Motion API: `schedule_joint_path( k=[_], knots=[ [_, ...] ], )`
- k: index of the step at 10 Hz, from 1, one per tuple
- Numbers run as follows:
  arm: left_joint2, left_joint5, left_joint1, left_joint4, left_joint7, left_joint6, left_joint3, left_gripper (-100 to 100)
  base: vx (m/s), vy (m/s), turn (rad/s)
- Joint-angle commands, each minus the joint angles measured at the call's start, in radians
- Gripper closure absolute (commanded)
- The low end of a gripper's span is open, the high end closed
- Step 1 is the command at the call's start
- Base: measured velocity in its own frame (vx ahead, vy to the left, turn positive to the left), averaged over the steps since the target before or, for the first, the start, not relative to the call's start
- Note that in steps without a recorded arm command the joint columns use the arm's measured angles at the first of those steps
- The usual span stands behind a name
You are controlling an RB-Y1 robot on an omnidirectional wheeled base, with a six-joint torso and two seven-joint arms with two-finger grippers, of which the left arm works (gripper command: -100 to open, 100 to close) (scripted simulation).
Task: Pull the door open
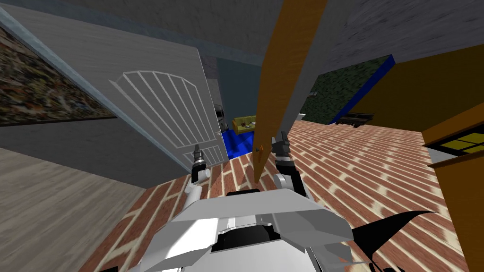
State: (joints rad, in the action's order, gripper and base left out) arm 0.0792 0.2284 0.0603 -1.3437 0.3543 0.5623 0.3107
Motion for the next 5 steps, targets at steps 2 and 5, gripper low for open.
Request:
schedule_joint_path(
  k=[2, 5],
  knots=[
    [0.000, 0.017, 0.044, 0.068, 0.016, 0.000, 0.020, -100, 0.057, 0.041, -0.069],
    [-0.002, 0.037, 0.100, 0.147, 0.035, 0.004, 0.045, -100, 0.050, 0.039, -0.096]
  ],
)
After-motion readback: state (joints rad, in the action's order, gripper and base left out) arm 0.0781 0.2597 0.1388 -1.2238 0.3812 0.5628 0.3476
